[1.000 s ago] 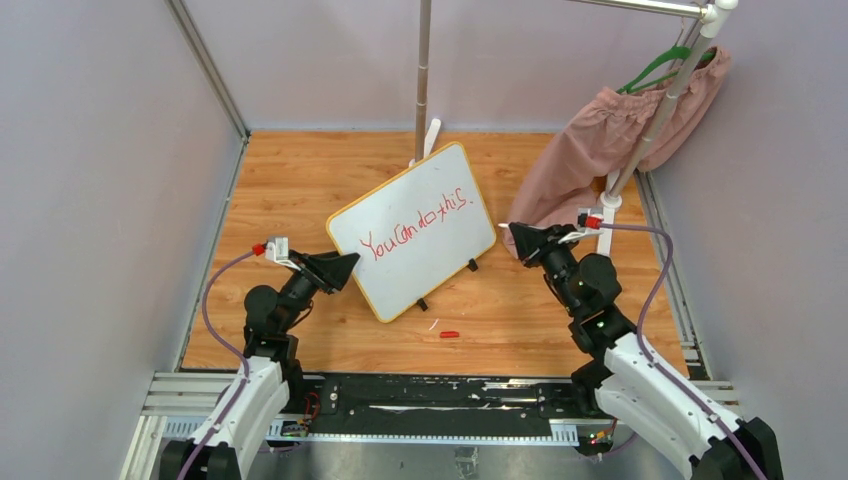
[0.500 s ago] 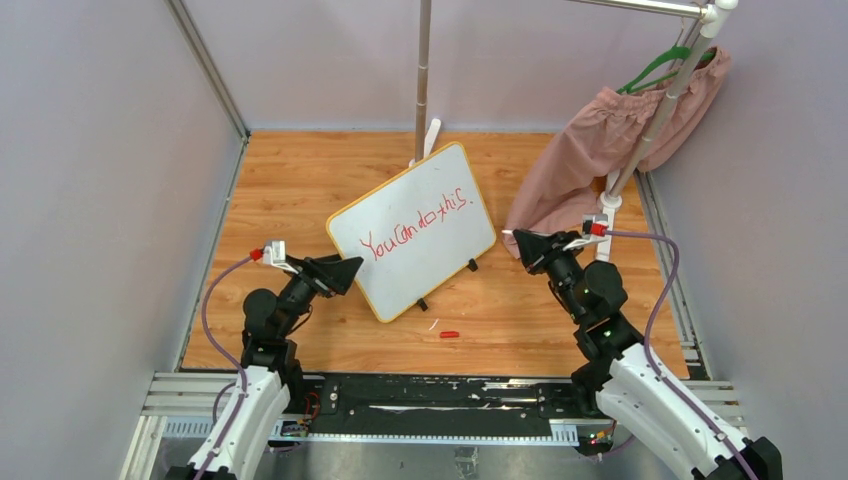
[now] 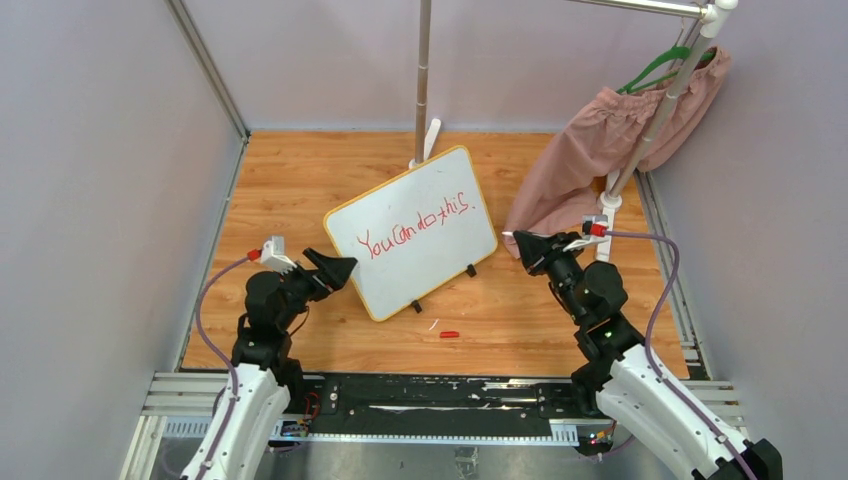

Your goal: Write a sentence on the whiteboard

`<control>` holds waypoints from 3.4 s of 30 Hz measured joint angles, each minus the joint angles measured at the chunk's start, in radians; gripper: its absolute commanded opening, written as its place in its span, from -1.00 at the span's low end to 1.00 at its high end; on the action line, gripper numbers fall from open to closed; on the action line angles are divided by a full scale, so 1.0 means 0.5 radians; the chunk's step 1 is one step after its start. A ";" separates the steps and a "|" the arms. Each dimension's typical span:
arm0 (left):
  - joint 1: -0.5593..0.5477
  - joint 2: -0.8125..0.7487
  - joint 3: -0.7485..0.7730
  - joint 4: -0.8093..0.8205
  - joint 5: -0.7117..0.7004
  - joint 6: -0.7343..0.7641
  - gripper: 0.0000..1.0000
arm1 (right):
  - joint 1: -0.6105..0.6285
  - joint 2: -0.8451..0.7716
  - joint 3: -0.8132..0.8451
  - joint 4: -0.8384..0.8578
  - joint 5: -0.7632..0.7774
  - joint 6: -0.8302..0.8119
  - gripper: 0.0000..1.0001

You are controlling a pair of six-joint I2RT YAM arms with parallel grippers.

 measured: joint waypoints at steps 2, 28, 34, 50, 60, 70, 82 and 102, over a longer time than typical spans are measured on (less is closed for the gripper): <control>0.001 0.018 0.137 -0.160 -0.072 0.052 1.00 | 0.000 0.014 0.001 0.000 -0.001 0.001 -1.00; 0.002 0.236 1.241 -1.160 -0.608 0.301 1.00 | 0.000 0.064 0.052 -0.003 -0.067 0.003 -1.00; 0.002 0.320 1.668 -1.295 -0.953 0.443 1.00 | 0.000 0.100 0.143 -0.071 -0.162 -0.005 -1.00; -0.323 0.790 2.274 -0.884 -0.295 0.941 1.00 | 0.000 0.101 0.424 -0.575 -0.403 -0.195 -1.00; -1.431 0.854 2.272 -1.141 -0.558 1.552 1.00 | 0.000 -0.146 0.535 -1.153 -0.365 -0.313 -1.00; -1.601 0.525 1.556 -1.218 -0.288 1.765 1.00 | 0.000 -0.654 0.474 -1.562 -0.311 -0.292 -1.00; -2.374 1.442 1.727 -1.324 -0.489 2.262 0.78 | 0.000 -0.759 0.407 -1.720 -0.280 -0.257 -1.00; -2.136 2.335 1.777 -1.057 -0.404 2.361 0.19 | 0.000 -0.928 0.407 -1.738 -0.297 -0.249 -1.00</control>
